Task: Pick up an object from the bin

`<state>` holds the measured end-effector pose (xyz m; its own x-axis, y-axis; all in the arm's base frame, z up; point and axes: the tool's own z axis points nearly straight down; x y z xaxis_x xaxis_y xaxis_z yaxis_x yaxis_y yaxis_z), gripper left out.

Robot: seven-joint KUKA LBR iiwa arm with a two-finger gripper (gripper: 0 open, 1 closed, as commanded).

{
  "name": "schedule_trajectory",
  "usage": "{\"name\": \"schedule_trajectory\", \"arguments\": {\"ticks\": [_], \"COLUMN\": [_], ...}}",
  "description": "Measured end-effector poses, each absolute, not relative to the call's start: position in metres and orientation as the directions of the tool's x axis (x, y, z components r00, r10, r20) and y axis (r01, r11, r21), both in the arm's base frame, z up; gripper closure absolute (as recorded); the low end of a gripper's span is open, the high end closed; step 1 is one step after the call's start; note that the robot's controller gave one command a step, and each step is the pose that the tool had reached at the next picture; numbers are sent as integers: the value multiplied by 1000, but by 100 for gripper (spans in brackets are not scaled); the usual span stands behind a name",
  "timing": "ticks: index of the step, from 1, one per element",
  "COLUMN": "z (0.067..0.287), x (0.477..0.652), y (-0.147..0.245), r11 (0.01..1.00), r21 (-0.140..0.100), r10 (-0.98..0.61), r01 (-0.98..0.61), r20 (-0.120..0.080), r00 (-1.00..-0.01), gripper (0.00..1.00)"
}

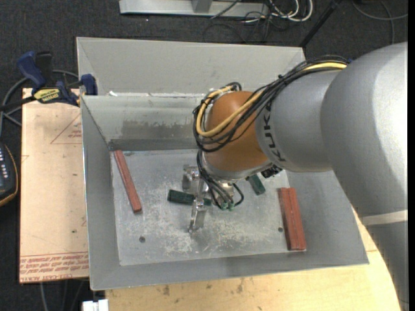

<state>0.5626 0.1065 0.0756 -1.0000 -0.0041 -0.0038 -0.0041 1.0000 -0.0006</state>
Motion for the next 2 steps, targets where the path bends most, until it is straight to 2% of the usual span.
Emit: {"name": "schedule_trajectory", "arguments": {"ticks": [1,2], "z": [78,225], "x": [560,584], "y": [109,104], "r11": [1000,995], "r21": [2,1], "r10": [-7,-104], "r01": [-7,-104], "r20": [-1,-13], "r00": [-1000,-994], "gripper": [100,100]}}
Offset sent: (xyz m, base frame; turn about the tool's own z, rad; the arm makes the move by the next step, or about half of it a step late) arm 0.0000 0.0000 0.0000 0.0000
